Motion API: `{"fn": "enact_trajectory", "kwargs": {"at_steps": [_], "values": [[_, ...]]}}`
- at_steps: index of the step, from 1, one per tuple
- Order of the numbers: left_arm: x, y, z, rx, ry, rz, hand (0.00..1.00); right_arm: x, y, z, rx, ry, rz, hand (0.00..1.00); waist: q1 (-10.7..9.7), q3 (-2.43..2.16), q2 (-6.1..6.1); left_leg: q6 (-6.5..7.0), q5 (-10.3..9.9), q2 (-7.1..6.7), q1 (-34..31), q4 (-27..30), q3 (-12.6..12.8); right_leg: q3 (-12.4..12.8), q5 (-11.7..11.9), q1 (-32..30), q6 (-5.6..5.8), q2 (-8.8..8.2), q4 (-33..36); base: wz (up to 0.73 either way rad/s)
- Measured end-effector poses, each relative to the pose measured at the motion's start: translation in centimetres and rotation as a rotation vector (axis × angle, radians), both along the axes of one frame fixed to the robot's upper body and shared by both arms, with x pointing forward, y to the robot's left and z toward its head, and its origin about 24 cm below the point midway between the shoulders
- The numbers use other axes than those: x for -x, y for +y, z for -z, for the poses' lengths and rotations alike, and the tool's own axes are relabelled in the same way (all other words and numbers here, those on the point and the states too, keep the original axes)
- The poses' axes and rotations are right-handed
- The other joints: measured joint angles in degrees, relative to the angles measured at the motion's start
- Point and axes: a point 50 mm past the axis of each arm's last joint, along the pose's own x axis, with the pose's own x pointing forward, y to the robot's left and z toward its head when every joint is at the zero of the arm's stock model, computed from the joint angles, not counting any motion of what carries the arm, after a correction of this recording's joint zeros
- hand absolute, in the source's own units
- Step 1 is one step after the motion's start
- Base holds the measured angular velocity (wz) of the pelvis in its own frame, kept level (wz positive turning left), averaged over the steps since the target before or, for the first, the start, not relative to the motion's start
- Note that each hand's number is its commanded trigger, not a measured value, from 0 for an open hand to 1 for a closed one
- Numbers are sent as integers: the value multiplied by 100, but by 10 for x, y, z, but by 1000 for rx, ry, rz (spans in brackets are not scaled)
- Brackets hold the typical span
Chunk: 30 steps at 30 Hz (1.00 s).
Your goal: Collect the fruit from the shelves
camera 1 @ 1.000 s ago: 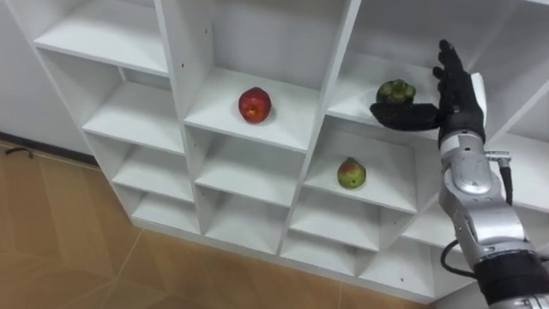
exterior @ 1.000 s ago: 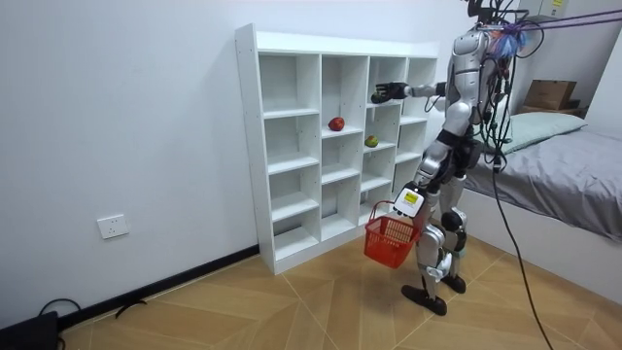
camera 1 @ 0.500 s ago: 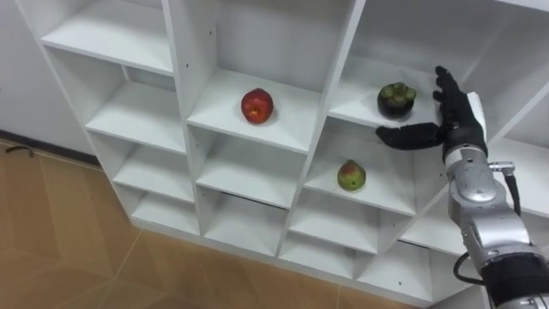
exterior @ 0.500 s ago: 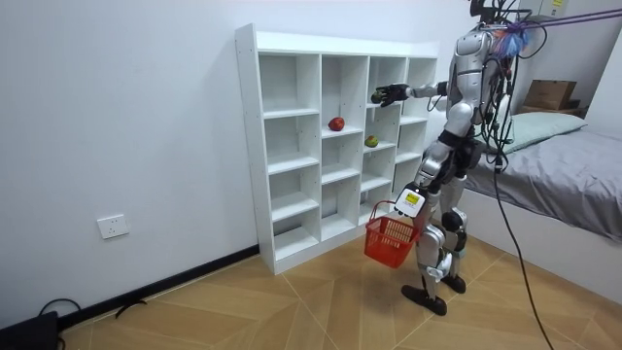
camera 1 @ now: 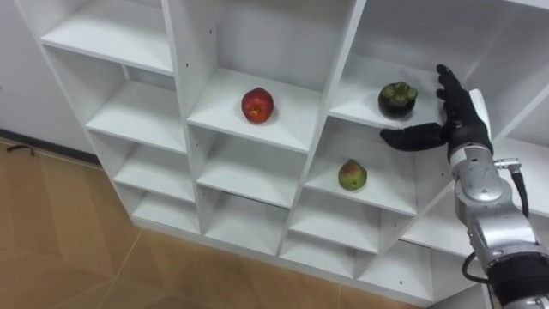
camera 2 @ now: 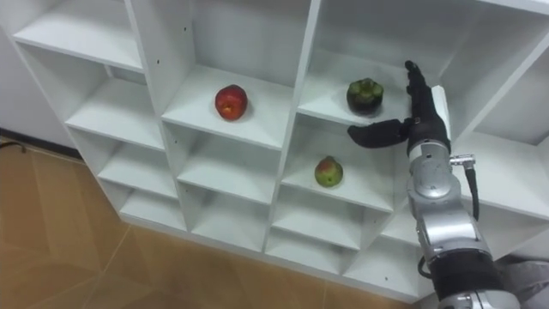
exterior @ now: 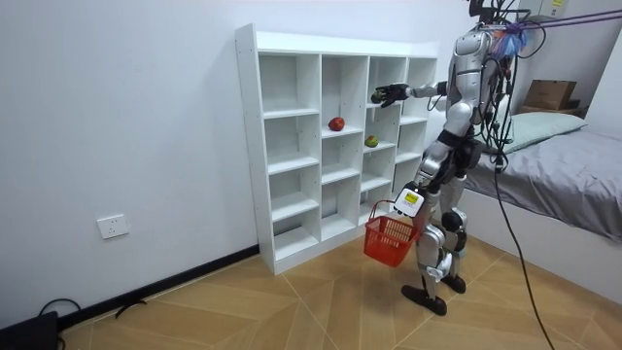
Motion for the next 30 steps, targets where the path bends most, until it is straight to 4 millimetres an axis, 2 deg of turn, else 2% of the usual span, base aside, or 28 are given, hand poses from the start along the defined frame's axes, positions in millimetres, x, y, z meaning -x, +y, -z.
{"fn": "enact_trajectory", "kwargs": {"at_steps": [5, 13, 20, 30], "values": [[-1, 1, 0, 9, -3, 6, 100, -2, 4, -7, 18, -31, -18, 0, 44, -10, -22, 0, 0, -2, 5, -4, 0, 3, 0, -24, 0, 0, 1, 0], [-1, 5, -1, 8, -5, 12, 100, -3, 8, -12, 84, -45, -44, 0, 62, 7, -83, 1, 1, -5, 10, 10, -15, 6, 0, -3, 0, -2, -2, 0], [-1, 5, -1, 12, -5, 14, 100, -3, 8, -12, 87, -45, -45, 0, 72, 25, -63, 0, 1, -2, 1, 9, -22, 3, 0, 6, 0, 3, -1, 0], [-2, 4, -1, 24, -9, 19, 100, -3, 8, -13, 87, -51, -47, 0, 63, 26, -63, -1, 1, -4, 11, -12, -33, 1, 0, -5, 0, 4, -2, 0]]}}
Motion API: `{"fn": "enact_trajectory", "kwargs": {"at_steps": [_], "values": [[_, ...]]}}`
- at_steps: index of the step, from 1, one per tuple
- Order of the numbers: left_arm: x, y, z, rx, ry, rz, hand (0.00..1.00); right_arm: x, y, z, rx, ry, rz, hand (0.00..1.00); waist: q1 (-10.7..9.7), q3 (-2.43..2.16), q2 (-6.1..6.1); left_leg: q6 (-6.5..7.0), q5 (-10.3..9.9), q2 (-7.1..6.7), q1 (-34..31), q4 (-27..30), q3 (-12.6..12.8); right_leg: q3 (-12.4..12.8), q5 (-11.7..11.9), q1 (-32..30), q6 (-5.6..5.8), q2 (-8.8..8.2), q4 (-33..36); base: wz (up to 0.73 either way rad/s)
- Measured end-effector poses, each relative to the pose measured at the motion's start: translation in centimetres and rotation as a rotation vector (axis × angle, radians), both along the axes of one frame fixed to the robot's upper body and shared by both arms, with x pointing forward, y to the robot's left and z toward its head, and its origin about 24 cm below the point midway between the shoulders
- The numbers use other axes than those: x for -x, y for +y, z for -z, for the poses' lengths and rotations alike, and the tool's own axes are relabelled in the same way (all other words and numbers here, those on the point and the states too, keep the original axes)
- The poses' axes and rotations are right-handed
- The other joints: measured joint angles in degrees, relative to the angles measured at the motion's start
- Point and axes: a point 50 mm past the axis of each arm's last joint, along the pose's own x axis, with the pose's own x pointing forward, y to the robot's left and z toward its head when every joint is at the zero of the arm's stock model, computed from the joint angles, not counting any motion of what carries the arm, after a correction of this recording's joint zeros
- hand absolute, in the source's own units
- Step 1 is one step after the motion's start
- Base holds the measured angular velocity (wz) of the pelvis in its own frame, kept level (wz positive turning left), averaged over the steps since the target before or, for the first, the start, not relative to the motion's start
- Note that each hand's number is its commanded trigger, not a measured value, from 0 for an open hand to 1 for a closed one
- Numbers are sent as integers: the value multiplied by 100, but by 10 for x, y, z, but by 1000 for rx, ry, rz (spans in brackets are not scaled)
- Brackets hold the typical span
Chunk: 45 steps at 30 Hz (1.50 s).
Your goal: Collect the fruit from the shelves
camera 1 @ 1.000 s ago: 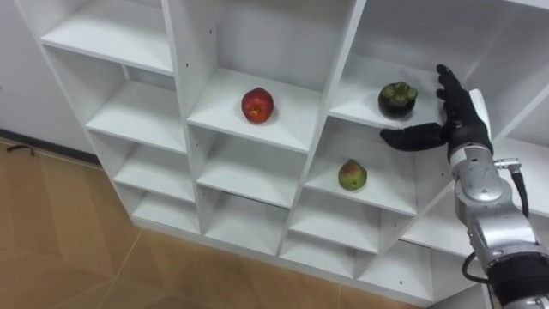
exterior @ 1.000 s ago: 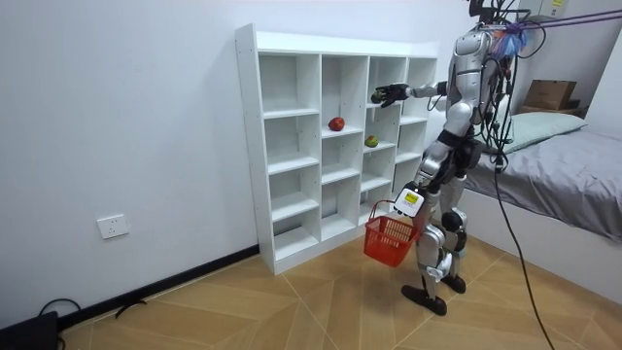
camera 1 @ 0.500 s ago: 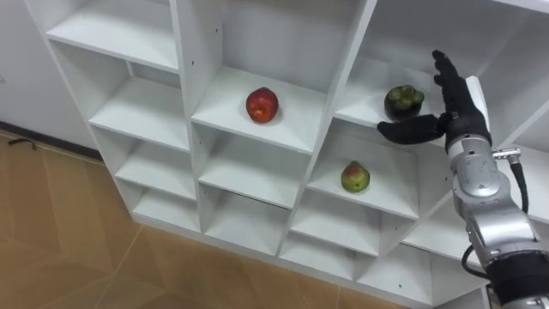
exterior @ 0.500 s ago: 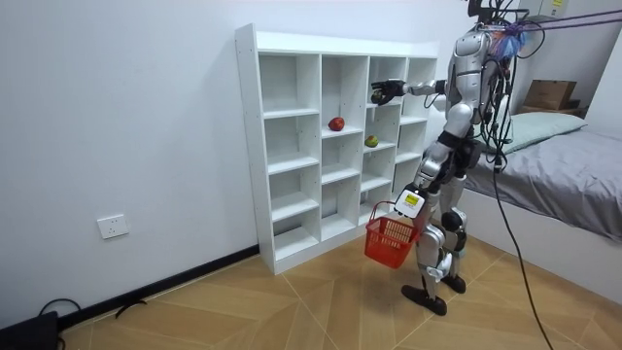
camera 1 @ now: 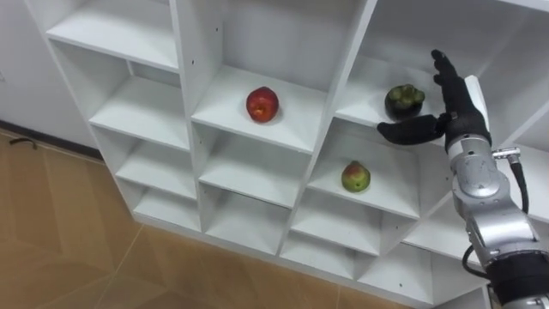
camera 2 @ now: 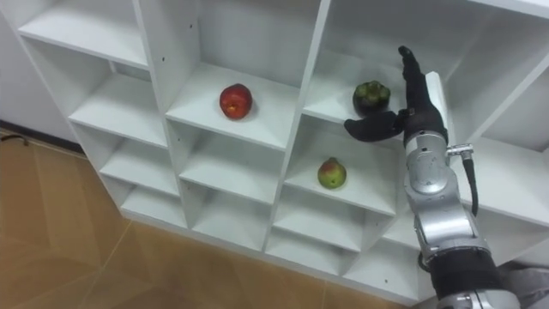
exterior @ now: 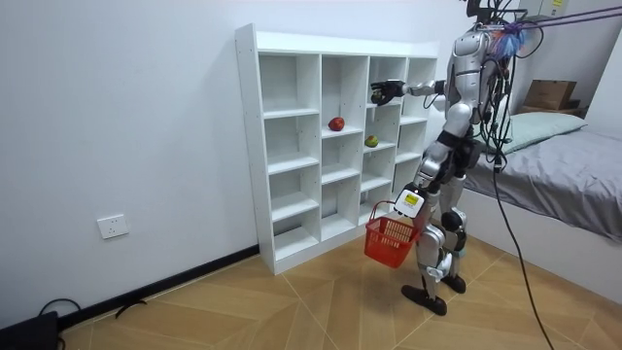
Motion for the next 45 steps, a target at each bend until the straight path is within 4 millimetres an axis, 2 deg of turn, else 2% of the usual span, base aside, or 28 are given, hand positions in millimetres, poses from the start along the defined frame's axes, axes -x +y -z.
{"fn": "enact_trajectory", "kwargs": {"at_steps": [6, 7, 8, 10, 12, 15, 20, 26, 45], "values": [[0, 0, 0, 2, 0, 1, 100, 0, 0, 1, -4, 7, -5, 0, -4, 5, 7, 0, 0, 0, 6, -1, 0, 1, 0, 7, 0, 0, -1, 0], [0, 0, 0, -1, 1, -1, 100, 0, -1, 3, -11, 15, -2, 12, 0, 7, 10, 0, 0, 0, 16, -1, 0, 1, 0, 15, 0, -1, 0, 0], [0, 0, 0, -5, 2, -1, 100, 1, -1, 6, -15, 26, 2, 50, 0, 10, 14, 0, 0, -1, 23, 0, -4, -3, 0, 22, 0, -1, -1, 0], [2, 1, 0, -15, 6, -6, 100, 1, 0, 9, -14, 42, -3, 100, -6, 15, 22, 0, 0, -2, 23, 1, -16, -6, 0, 29, 0, 0, -3, 0], [2, 1, 0, -27, 9, -12, 100, 2, 0, 14, -17, 63, -5, 100, -12, 15, 24, 0, 0, -1, 20, 2, -21, -5, 0, 30, 0, 1, -4, 0], [3, 2, 0, -32, 11, -15, 100, 2, -3, 10, 1, 51, -4, 100, -16, 6, 25, 0, 0, 0, 3, 6, -24, -6, 0, 39, 0, 2, -4, 0], [0, 2, -1, -35, 6, -14, 100, 2, 2, 12, 25, 68, -61, 100, -37, -16, -3, -1, 0, -4, 5, 57, -20, -3, 0, 67, -1, -4, 1, 0], [3, 2, 0, -37, 12, -17, 100, 2, -2, 12, -21, 67, -31, 100, -45, -40, -6, -8, 5, 0, 11, 69, -29, -9, 3, 97, -4, -2, 2, 0], [2, 3, 0, -29, 10, -11, 100, 2, -2, 12, -20, 66, -31, 100, -38, -44, 40, -6, 7, 1, 48, 61, -31, -15, 3, 91, -5, -1, 2, 0]]}}
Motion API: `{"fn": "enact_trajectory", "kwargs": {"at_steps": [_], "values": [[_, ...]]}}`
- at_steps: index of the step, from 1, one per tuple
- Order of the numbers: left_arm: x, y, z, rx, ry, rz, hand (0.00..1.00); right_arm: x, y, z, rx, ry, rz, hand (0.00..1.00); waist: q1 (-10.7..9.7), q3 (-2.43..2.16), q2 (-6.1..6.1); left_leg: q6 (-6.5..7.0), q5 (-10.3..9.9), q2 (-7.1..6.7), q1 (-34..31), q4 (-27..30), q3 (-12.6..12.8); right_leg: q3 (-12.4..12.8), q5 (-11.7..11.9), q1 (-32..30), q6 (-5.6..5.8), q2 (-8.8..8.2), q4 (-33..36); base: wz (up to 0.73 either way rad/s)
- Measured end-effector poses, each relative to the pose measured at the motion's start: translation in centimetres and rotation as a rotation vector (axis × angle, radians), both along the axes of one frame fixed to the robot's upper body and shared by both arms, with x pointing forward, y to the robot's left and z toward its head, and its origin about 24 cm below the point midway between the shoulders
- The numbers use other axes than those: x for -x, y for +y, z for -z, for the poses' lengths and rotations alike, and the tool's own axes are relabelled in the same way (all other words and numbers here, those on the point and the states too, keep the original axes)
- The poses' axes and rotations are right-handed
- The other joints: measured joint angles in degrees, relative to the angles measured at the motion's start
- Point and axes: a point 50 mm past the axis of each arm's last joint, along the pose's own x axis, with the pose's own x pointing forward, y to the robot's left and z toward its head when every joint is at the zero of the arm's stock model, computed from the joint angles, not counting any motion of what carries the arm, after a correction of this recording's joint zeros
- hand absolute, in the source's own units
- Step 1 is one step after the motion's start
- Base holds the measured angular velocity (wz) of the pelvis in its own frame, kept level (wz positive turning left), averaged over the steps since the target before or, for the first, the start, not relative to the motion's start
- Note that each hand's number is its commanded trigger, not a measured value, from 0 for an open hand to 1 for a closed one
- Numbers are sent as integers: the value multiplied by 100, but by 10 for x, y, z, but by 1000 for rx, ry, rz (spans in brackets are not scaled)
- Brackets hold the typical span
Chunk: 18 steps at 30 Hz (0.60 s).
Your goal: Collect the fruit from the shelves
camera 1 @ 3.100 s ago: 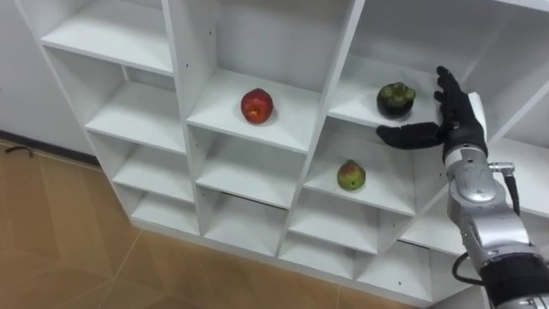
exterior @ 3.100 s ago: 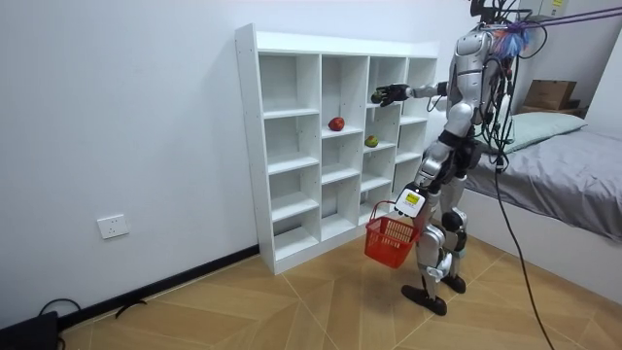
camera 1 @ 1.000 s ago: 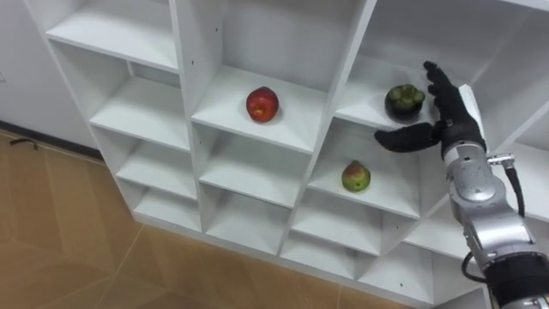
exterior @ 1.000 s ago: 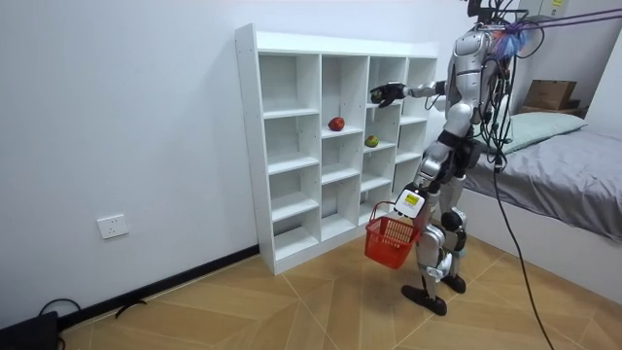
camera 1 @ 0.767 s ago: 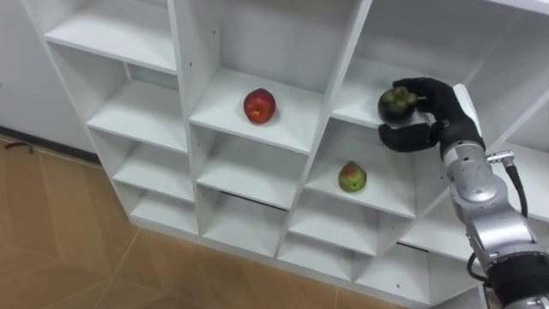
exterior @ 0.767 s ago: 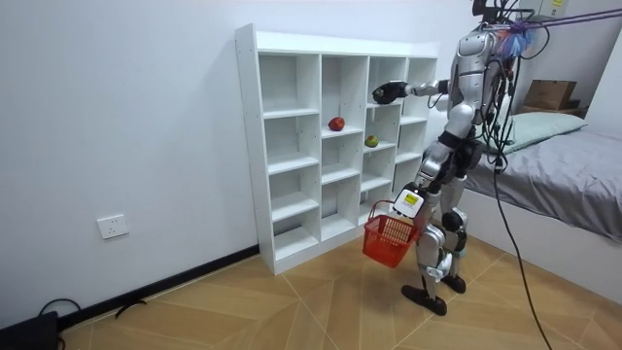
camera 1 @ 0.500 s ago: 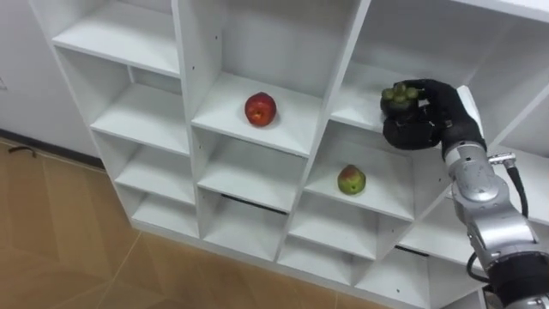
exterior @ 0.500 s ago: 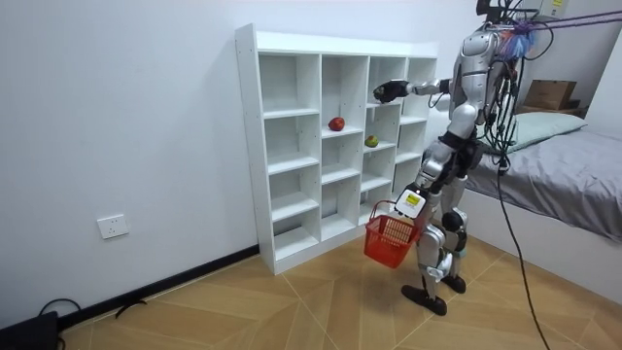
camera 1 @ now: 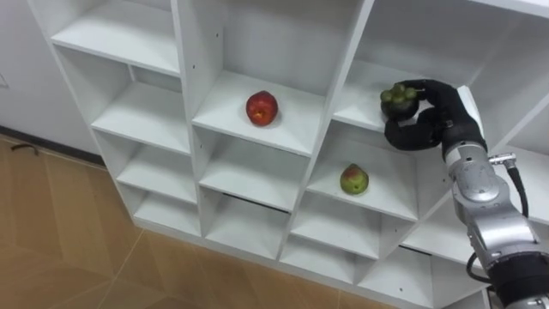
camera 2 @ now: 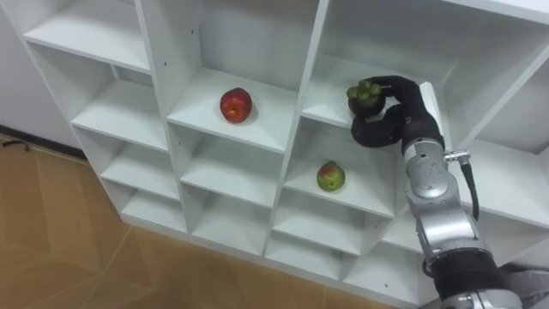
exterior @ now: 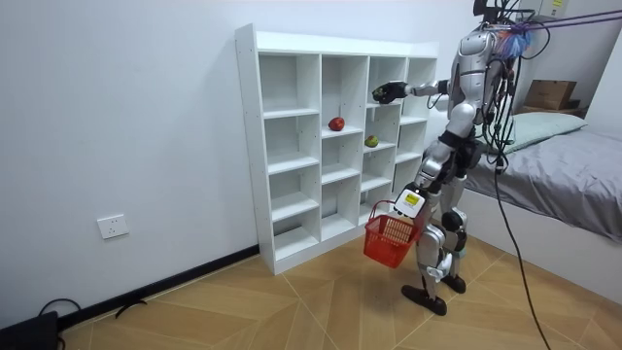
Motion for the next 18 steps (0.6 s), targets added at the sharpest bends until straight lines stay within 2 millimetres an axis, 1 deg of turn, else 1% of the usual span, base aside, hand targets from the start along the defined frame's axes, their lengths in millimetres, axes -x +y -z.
{"fn": "enact_trajectory", "kwargs": {"at_steps": [3, 6, 9, 13, 15, 18], "values": [[-1, -1, 0, 4, -2, 5, 100, -1, 2, -3, 18, -13, -10, 100, -8, -2, 9, -1, 1, -1, -39, -23, 1, 2, 0, -10, 0, 0, 9, 0], [-7, -4, -1, 4, -18, 31, 100, -2, 6, -9, 19, -37, -28, 100, -58, -9, -6, -1, 3, -2, -59, 24, 0, -4, 0, -25, 0, 0, 3, 1], [-20, -7, -5, 1, -73, 64, 100, -3, 10, -13, 15, -60, -44, 100, -182, -3, -37, 1, 4, -3, -66, 54, -5, -81, 0, 2, 0, -11, 1, 11], [-42, -9, -12, 4, -162, 91, 100, 2, 17, -22, 11, -111, -74, 100, -291, -3, -36, 2, 4, -2, -52, 43, -6, -54, 0, 18, 0, -8, 1, 0], [-50, -13, -14, 10, -182, 108, 100, 6, 21, -25, 1, -132, -89, 100, -340, 1, -26, 2, 4, -1, -43, 36, -6, 1, 0, 18, 0, -1, 1, -6], [-64, -25, -19, 23, -237, 161, 100, 10, 24, -26, -18, -147, -97, 100, -374, 10, -10, 2, 4, -2, -51, 33, 8, 33, 0, -7, 0, 0, 8, -6]]}}
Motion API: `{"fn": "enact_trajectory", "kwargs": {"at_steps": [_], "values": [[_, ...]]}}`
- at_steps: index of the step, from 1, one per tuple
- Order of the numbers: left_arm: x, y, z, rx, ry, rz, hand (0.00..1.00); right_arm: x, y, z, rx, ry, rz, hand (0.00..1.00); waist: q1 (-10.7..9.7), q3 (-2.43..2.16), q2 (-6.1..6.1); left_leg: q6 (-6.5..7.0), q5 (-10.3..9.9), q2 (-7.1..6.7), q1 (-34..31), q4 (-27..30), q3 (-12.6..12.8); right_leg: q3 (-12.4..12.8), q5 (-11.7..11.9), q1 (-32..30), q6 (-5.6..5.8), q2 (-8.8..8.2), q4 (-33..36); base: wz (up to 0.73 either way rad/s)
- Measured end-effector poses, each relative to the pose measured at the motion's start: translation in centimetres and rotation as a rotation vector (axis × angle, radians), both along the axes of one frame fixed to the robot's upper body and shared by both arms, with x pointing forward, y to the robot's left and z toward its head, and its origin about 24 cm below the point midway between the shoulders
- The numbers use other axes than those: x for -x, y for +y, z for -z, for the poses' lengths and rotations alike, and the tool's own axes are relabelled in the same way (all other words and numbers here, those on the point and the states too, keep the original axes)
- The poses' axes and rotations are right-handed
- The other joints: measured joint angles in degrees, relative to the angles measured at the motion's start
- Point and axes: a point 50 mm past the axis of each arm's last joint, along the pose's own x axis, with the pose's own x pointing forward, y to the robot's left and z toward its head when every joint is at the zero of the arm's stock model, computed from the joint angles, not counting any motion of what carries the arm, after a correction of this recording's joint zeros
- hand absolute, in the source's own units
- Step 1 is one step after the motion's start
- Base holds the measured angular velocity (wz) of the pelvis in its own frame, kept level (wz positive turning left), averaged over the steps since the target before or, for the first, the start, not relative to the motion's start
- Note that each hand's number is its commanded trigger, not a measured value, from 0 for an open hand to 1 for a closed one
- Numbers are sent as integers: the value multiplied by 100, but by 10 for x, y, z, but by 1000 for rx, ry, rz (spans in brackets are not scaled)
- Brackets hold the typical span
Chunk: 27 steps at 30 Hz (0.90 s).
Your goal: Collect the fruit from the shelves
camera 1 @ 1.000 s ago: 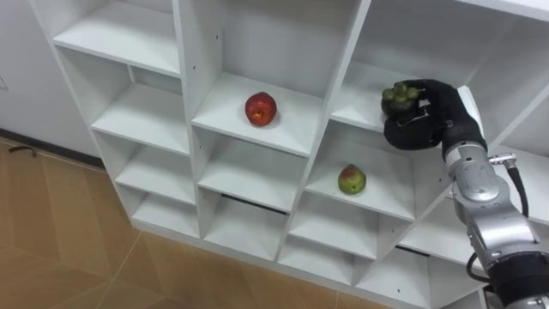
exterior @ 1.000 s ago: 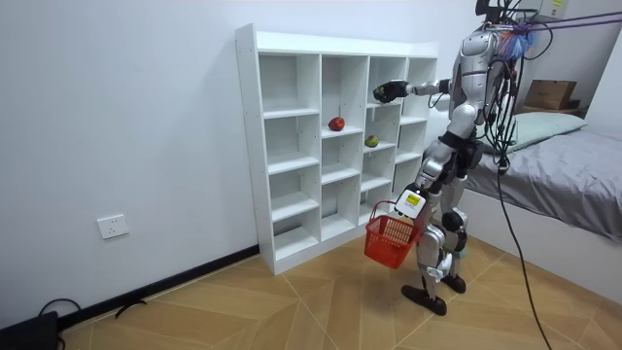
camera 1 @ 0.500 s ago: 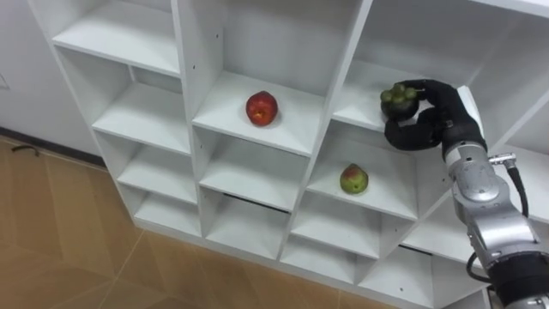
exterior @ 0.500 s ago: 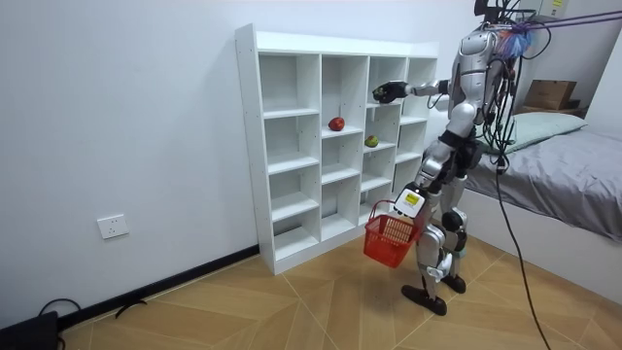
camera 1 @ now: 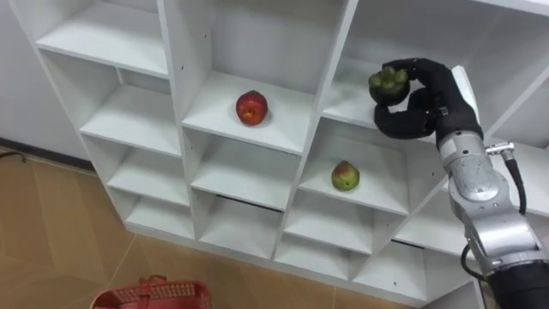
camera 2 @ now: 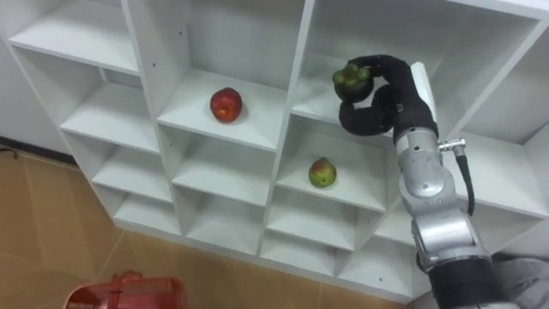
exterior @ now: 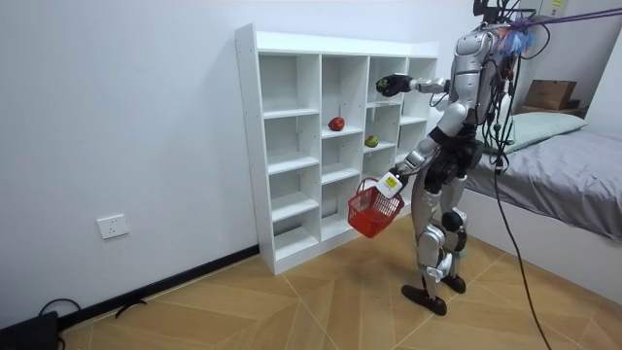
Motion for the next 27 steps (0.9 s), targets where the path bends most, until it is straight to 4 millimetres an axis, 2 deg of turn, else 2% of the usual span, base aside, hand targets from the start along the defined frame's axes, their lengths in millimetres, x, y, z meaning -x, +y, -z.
{"fn": "enact_trajectory", "kwargs": {"at_steps": [5, 12, 15, 21, 27], "values": [[-14, -23, -4, 58, -67, 49, 100, 7, 7, -5, -13, -40, -23, 100, -68, 2, 15, -3, 8, 6, -18, -26, 20, 2, 0, -49, -1, 4, 2, -2], [-27, -32, -12, 112, -145, 69, 100, 9, 18, -4, -29, -66, -33, 100, -118, -2, 8, -3, 7, 11, -22, -43, 87, 71, 0, -100, -1, 10, 0, -2], [-32, -36, -15, 131, -170, 75, 100, 14, 20, 1, -44, -54, -34, 100, -114, -6, 2, -2, 6, 12, -23, -51, 99, 78, 0, -114, 0, 9, 2, -2], [-40, -45, -22, 209, -225, 57, 100, 34, 23, 27, -61, 37, -48, 100, -104, -8, 18, -2, 6, 17, -33, -53, 139, 126, 1, -137, 0, 10, 5, -3], [-53, -55, -37, 284, -313, 65, 100, 52, 37, 41, -69, 91, -110, 100, -148, 1, 132, -2, 6, 20, -12, -67, 142, 144, 1, -121, -1, 14, 15, -2]]}}
